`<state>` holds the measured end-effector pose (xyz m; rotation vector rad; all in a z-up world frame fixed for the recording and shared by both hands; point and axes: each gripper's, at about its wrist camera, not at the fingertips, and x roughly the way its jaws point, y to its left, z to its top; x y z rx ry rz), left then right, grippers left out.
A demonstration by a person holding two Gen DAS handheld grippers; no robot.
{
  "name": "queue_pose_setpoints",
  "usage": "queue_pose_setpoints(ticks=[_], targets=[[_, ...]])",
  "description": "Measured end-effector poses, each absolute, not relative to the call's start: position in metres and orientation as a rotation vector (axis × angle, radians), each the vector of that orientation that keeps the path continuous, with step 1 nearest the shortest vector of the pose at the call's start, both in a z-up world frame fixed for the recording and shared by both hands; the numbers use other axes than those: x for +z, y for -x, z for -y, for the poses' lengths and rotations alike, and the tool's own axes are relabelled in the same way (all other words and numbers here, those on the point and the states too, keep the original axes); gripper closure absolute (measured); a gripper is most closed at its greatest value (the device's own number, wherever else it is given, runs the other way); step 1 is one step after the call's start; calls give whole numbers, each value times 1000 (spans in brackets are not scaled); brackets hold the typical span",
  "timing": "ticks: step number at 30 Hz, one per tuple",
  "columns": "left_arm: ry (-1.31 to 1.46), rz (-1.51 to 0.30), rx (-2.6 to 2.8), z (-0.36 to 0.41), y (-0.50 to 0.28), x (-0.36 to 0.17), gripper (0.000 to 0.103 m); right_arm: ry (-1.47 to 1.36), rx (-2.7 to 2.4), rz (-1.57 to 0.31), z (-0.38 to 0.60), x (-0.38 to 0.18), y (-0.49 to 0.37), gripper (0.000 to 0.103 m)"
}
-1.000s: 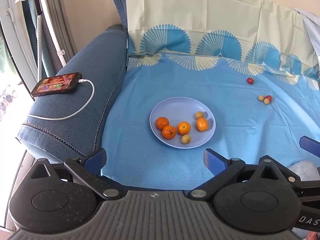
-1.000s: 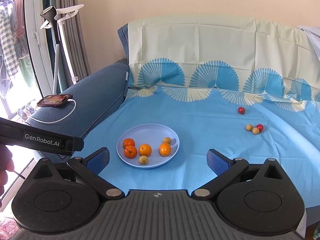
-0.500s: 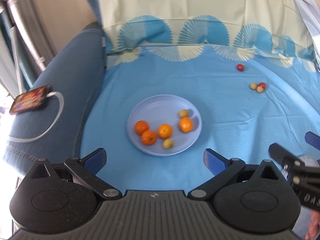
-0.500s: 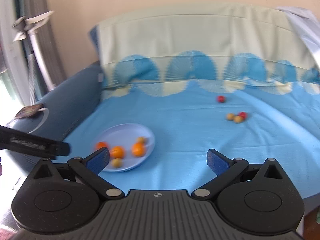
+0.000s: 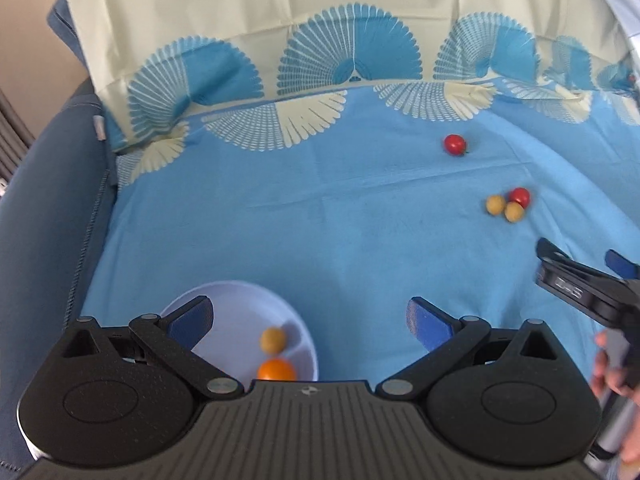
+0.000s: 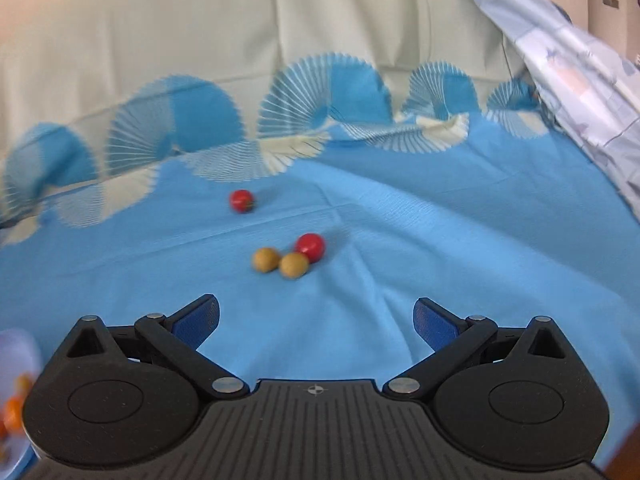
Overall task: Organize fruits
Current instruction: 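Reach toward the cherry tomatoes and grasp a yellow fruit with the right gripper while the left gripper grasps another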
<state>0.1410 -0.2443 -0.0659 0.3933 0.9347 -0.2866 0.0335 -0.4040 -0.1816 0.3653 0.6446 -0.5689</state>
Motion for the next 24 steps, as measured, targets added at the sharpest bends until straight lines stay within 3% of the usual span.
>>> queue_pose_setpoints(ticks=[6, 7, 9, 11, 13, 24], targets=[[-420, -966, -258, 268, -185, -92, 0, -374, -606, -713, 440, -240, -111, 2], [-424, -969, -257, 271, -190, -96, 0, -371, -608, -712, 441, -245, -118, 7], [-429, -971, -260, 279, -198, -104, 0, -351, -600, -704, 442, -252, -128, 21], [-430, -967, -268, 289, -205, -110, 0, -291, -607, -690, 438, -255, -131, 54], [-427, -961, -290, 304, -212, -116, 0, -260, -592, -688, 438, -254, -128, 73], [-545, -973, -581, 437, -228, -185, 0, -433, -845, -675, 511, -256, -64, 73]])
